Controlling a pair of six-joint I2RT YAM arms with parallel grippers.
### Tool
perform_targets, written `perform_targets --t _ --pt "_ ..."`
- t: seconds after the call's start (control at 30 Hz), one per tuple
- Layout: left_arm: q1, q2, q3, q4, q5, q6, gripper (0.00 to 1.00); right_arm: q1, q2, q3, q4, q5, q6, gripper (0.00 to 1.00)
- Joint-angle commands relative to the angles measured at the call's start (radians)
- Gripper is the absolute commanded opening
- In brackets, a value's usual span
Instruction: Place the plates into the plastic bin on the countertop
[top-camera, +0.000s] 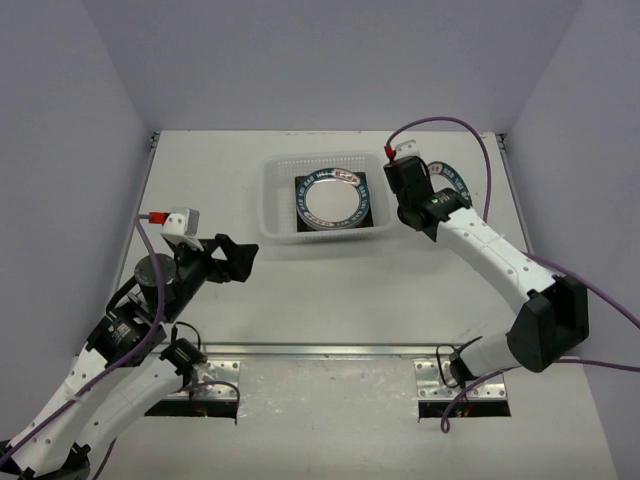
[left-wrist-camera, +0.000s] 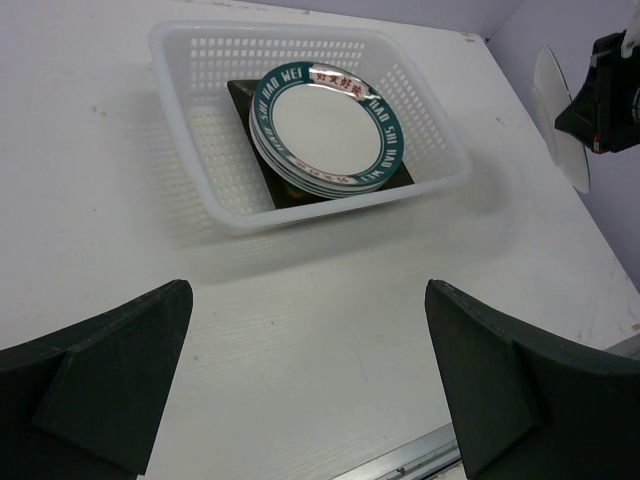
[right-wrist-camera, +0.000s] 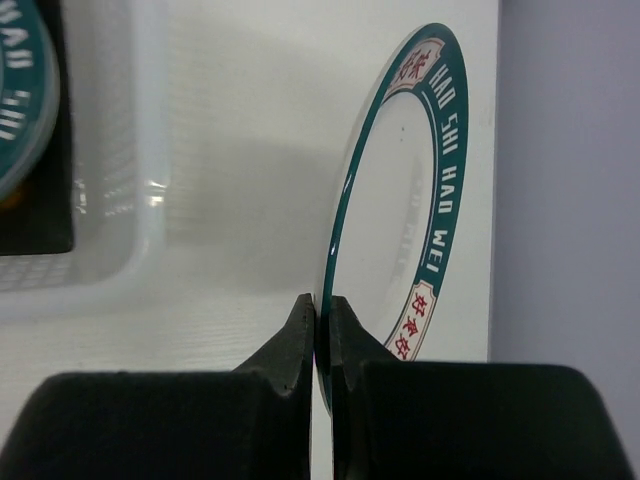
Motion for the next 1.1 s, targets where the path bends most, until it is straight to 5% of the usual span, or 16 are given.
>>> perform_targets --t 0.0,0.23,0.77,0.93,1.0,1.03,1.07 --pt "-0.012 0.001 0.006 0.022 -0.027 -0.009 1.00 0.074 0.012 0.101 0.169 -0.095 -0.253 0.00" --pt "-0.012 -0.056 0.008 0.016 -0.071 -0.022 1.00 0.265 0.206 0.172 0.330 -0.091 -0.598 0.00" --pt "-0.012 -0.119 0.008 0.010 -0.113 -0.034 1.00 0.423 0.513 0.356 0.336 -0.113 -0.646 0.07" --pt "-0.012 -0.119 0.008 0.012 -0.108 -0.034 1.00 0.429 0.537 0.388 0.345 -0.056 -0.640 0.36" --pt "-0.012 -0.120 0.007 0.011 -0.109 -0.034 1.00 0.428 0.531 0.386 0.341 -0.043 -0.634 0.88" --pt "-0.012 -0.121 0.006 0.012 -0.108 -0.034 1.00 0.429 0.522 0.385 0.331 -0.038 -0.627 0.99" --pt "-0.012 -0.121 0.006 0.012 -0.109 -0.034 1.00 0.428 0.509 0.384 0.319 -0.036 -0.617 0.99"
